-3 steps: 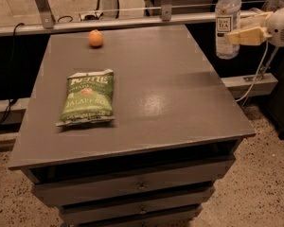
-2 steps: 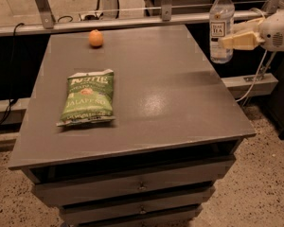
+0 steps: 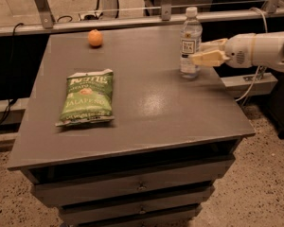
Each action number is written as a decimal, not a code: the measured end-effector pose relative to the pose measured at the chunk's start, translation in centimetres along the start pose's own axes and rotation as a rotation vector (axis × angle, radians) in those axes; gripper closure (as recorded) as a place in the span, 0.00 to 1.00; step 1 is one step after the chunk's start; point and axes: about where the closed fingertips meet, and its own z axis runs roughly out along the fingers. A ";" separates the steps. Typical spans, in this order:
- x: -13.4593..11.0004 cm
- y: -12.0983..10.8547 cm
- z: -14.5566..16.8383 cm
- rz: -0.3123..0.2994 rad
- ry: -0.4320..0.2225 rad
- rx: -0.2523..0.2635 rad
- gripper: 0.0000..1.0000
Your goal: Move blue plastic bottle near green jalapeno chip bag
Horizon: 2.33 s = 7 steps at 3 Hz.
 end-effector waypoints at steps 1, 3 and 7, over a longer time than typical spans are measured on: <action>0.2 2.4 4.9 0.017 -0.050 -0.104 1.00; -0.1 2.5 5.0 0.017 -0.052 -0.108 1.00; -7.9 8.9 10.3 -0.141 -0.159 -0.291 1.00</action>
Offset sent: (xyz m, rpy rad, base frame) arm 0.0301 0.1282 -0.0072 0.1888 -0.0741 0.2428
